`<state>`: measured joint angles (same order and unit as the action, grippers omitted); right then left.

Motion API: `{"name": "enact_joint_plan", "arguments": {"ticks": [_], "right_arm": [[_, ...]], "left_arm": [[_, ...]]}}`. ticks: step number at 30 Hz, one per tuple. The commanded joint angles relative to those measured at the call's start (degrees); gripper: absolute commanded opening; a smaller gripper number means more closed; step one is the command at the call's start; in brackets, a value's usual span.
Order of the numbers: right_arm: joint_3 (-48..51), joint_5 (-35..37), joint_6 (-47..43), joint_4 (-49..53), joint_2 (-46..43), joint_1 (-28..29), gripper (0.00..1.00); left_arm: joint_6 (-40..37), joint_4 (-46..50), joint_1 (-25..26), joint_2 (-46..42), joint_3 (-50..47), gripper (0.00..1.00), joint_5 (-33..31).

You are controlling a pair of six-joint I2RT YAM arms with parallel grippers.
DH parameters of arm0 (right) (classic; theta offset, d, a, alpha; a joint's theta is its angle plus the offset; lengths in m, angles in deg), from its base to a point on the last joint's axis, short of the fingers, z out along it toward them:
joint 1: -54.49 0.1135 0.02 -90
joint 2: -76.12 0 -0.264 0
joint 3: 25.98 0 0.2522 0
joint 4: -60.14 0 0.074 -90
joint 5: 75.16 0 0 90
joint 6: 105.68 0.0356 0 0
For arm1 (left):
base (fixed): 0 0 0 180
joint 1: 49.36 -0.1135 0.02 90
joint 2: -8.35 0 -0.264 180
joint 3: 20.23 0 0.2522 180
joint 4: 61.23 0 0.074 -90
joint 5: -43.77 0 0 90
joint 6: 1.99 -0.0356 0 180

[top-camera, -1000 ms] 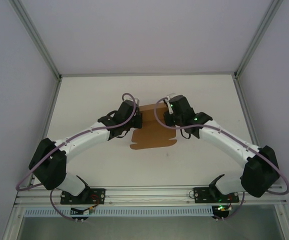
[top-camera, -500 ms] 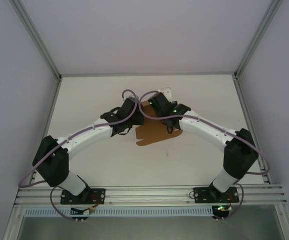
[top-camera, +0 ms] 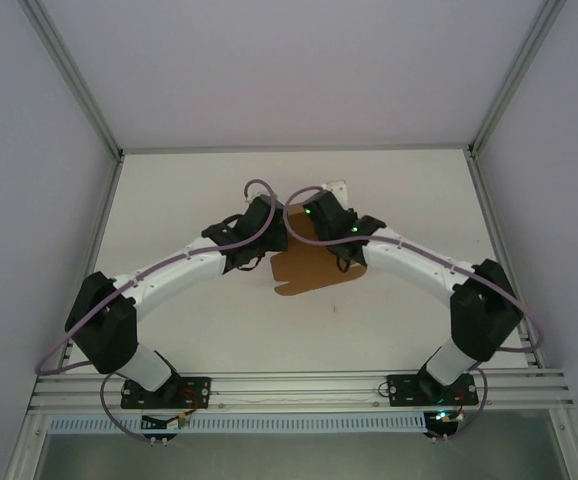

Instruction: Assemble paper box

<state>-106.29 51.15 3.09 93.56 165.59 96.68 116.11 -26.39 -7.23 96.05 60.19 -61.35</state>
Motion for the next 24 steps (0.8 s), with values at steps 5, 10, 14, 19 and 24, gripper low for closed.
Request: {"name": "enact_joint_plan", "arguments": {"ticks": [5,10,14,19,24], "right_arm": [[9.66,-24.98,-9.08,-13.19,-11.54,-1.30,0.47],[10.16,-25.99,-8.81,-9.17,-15.68,-1.26,0.62],[10.55,-22.69,-8.24,-6.73,-19.25,-1.27,0.68],[10.69,-13.32,-8.28,-3.88,-23.33,-1.39,0.74],[10.03,-8.45,-8.32,-0.53,-24.35,-1.41,0.71]], "left_arm": [[1.10,-2.87,0.74,0.49,3.74,0.00,0.45],[1.05,-2.68,0.66,1.35,4.09,0.00,0.17],[0.81,-2.56,0.67,1.71,4.10,0.00,0.04],[0.22,-2.27,0.64,1.89,4.21,0.00,-0.02],[0.05,-2.35,0.59,1.88,4.21,0.00,0.04]]}}
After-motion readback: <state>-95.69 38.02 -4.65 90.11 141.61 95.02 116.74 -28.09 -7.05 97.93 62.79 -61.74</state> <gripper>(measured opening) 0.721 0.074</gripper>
